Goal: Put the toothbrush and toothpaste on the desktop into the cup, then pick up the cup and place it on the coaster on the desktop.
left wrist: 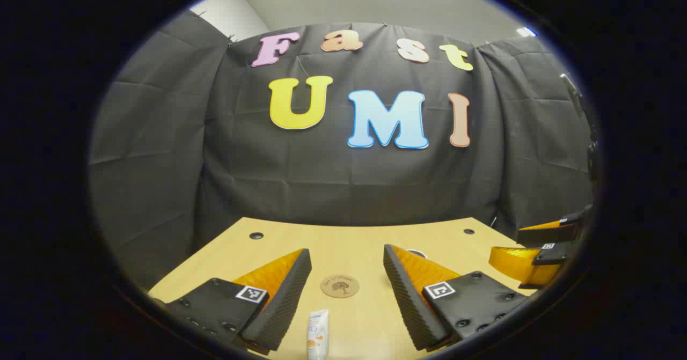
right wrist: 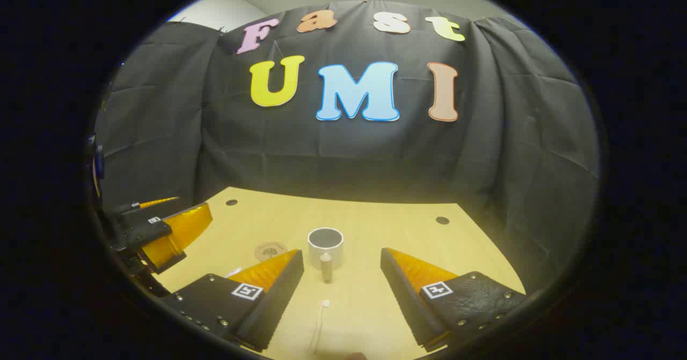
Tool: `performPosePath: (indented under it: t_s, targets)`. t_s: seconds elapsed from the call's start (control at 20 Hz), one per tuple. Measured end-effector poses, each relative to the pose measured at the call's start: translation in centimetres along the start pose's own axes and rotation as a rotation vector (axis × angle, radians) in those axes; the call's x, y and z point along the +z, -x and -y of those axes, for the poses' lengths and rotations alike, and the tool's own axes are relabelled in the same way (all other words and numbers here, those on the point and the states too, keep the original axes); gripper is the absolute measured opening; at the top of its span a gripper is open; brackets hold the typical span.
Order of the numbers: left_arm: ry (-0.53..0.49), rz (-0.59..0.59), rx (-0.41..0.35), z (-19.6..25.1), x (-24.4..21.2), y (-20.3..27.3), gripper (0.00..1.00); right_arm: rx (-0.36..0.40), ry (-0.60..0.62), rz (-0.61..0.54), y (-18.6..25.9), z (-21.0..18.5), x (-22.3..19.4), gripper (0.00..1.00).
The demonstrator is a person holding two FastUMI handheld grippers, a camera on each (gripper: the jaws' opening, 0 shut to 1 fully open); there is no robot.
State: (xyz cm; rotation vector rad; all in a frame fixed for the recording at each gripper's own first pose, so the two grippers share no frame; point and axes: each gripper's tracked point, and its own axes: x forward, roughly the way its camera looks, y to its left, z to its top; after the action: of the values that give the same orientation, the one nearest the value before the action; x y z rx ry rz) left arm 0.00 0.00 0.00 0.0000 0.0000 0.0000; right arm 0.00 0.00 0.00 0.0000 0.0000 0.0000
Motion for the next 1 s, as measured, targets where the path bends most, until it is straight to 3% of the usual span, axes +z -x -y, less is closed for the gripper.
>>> performPosePath:
  t_s: [1.0]
  targets:
    - [0.008, -0.073, 0.016, -1.2, -2.1, -0.2, 0.91, 0.027, 0.012, -0.043, -0.7, -1.0, -1.3, 0.92]
